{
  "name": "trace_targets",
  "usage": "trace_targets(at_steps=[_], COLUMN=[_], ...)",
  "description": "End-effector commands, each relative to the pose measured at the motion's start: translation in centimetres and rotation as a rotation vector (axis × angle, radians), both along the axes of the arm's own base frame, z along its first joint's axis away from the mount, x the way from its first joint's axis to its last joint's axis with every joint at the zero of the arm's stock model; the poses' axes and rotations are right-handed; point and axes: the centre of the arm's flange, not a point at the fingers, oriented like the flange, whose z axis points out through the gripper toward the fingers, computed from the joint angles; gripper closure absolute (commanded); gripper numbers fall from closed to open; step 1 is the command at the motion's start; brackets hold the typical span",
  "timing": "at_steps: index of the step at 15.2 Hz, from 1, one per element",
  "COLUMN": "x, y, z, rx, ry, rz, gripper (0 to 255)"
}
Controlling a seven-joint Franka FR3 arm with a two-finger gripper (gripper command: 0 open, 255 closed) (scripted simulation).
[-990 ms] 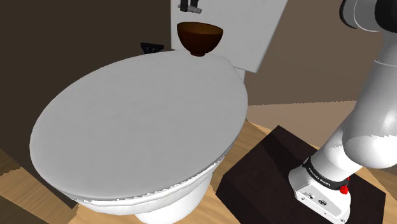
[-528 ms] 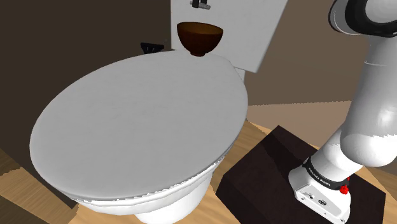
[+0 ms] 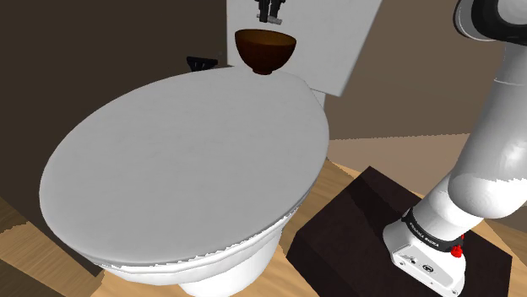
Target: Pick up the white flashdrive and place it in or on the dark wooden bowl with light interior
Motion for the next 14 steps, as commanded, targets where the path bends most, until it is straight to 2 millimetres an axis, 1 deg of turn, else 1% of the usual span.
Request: trace_targets(at_steps=[1,7,14], x=[0.0,0.0,0.0], y=[0.1,0.1,0.1], z=[-1.1,-4.3,-4.3], rx=[0.0,0.0,0.0], ry=[0.0,0.0,0.0], rz=[0.0,0.0,0.0], gripper=[255,255,255])
